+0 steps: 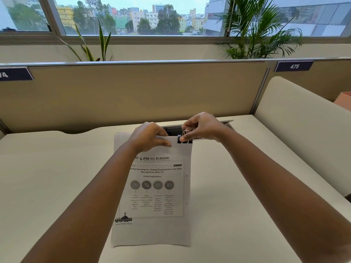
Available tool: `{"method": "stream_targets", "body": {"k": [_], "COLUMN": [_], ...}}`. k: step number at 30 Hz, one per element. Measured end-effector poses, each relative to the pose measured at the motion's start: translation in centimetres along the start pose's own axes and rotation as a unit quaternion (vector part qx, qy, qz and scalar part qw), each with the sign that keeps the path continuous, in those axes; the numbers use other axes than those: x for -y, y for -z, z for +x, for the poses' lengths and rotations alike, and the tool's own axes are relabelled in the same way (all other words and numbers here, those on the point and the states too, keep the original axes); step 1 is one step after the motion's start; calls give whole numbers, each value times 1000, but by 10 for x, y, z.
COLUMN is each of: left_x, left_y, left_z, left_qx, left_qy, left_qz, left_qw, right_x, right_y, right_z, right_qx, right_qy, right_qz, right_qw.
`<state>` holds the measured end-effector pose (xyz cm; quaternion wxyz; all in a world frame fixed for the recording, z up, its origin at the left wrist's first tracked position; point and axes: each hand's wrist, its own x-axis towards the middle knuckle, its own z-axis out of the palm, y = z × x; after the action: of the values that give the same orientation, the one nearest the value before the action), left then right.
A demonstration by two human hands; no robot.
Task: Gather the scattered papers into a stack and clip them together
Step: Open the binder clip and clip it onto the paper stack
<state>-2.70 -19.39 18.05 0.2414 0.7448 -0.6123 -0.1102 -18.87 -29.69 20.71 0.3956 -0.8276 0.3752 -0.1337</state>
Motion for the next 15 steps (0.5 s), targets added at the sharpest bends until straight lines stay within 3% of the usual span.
{"method": "stream_targets", "body": {"k": [6,11,15], "left_x": [5,4,-3], "left_y": [4,12,15], "left_z": [-1,1,4], "left_qx": [-6,-37,-52], "left_qy": [-3,-15,-20], "left_qz": [-9,-12,8], "left_qw": [1000,999,998], "right_x": [-39,-87,-101], "right_y": [-10,-65,-109], "right_z": [-11,-31,-45], "right_qx": [9,115,92], "right_qy": [-29,-80,-67], "right_qz": [168,181,238], "right_qw": [985,973,964]}}
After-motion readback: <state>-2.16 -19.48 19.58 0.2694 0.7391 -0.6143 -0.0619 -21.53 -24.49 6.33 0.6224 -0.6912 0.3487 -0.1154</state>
